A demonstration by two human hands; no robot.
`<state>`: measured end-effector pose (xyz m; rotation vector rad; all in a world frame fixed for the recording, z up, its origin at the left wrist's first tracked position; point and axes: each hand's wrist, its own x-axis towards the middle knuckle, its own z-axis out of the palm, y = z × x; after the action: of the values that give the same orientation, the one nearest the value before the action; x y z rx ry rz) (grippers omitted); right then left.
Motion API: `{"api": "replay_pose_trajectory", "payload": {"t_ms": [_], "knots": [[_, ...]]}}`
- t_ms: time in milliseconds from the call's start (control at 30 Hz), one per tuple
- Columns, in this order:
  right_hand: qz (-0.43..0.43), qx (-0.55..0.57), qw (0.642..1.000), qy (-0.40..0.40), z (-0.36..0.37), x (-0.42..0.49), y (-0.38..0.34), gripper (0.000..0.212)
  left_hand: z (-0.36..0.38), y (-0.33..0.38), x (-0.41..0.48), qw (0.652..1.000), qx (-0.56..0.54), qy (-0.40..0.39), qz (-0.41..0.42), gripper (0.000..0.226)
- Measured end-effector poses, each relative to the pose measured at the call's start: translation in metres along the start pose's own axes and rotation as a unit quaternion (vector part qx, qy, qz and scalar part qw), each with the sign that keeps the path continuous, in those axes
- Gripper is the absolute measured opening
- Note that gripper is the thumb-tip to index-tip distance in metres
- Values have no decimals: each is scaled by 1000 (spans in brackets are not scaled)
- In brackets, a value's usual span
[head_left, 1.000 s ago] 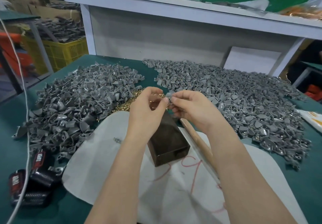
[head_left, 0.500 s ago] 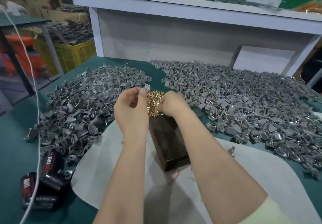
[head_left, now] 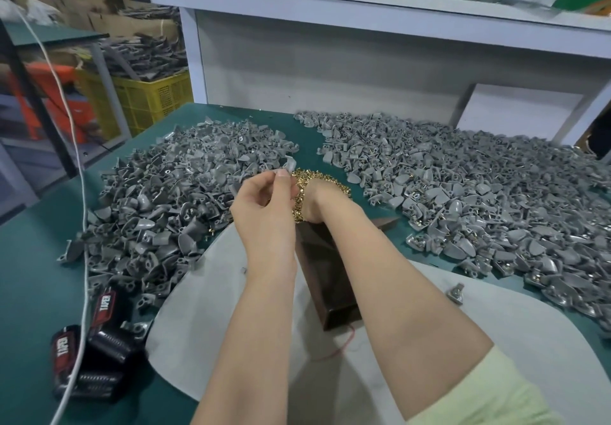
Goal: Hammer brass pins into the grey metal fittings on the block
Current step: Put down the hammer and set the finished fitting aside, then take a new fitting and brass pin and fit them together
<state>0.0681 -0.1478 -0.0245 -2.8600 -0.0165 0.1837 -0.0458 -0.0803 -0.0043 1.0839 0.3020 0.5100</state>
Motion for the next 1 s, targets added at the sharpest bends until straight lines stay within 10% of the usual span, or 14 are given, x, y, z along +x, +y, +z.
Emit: {"api": "replay_pose_trajectory", "payload": {"t_ms": [367,567,1000], "knots": [[25,163,985,47,-44,-32,35,24,0,-6,0,980,156,-104,64,16],[5,467,884,33,-48,-75,54,16,0,-10,3,973,185,-121,60,16],[-117,145,980,66,-34,-92,40,17,-5,-1,6,997,-28,18,-71,10]]}}
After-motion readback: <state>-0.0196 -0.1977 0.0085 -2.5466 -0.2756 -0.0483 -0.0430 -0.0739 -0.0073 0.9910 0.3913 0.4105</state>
